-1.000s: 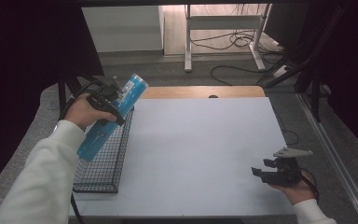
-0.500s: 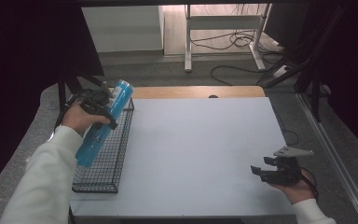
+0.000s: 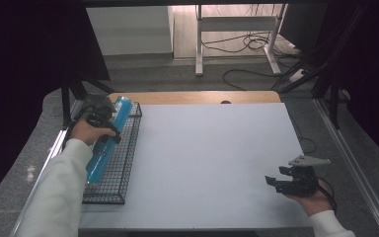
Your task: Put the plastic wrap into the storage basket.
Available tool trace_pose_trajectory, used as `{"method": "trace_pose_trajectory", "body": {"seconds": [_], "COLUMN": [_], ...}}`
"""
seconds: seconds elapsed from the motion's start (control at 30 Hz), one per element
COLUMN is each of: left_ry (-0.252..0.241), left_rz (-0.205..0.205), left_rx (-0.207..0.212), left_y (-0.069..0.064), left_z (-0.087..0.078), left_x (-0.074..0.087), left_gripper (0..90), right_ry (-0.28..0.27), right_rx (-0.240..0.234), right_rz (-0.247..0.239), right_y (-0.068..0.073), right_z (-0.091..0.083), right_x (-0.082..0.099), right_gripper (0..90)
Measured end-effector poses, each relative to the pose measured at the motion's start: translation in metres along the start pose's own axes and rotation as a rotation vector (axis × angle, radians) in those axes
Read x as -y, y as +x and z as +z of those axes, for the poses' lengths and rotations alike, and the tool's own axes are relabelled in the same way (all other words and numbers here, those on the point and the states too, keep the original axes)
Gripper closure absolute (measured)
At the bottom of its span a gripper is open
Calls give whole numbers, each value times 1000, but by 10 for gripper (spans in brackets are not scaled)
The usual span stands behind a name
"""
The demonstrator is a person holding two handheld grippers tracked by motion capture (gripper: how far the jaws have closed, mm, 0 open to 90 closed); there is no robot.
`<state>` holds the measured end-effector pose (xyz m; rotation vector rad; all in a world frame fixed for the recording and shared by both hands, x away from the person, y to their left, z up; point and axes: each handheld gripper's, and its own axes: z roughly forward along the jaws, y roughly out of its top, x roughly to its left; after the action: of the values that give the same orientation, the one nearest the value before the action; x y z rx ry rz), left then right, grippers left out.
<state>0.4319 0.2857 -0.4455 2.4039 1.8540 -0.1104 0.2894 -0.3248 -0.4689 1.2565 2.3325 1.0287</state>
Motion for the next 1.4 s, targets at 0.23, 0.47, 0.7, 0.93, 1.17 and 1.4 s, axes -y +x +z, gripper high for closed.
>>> {"method": "trace_pose_trajectory", "body": {"seconds": [0.23,0.47,0.7,0.93,1.17,1.4], "left_ry": [47,98,80,-84,-277,-439], "left_rz": [-47,-38,-68,-69,27,207], "left_rx": [-19,-125,-115,-131,-42,48], "left_y": [4,-7,-4,-18,-36,-75], "left_z": [34,58,57,19,-25,-28], "left_x": [-8,-17,-17,-6,30,78], "left_gripper": [316,315,307,230,177,170], "right_ry": [4,13,14,9,-2,-10], "right_rx": [5,7,8,16,13,2], "right_rz": [2,-11,-13,-18,-28,-39], "right_y": [-2,-1,-2,0,5,7], "right_z": [4,5,4,0,-4,-5], "right_x": [-2,0,2,2,0,-1], "right_gripper": [316,315,314,313,309,305]}}
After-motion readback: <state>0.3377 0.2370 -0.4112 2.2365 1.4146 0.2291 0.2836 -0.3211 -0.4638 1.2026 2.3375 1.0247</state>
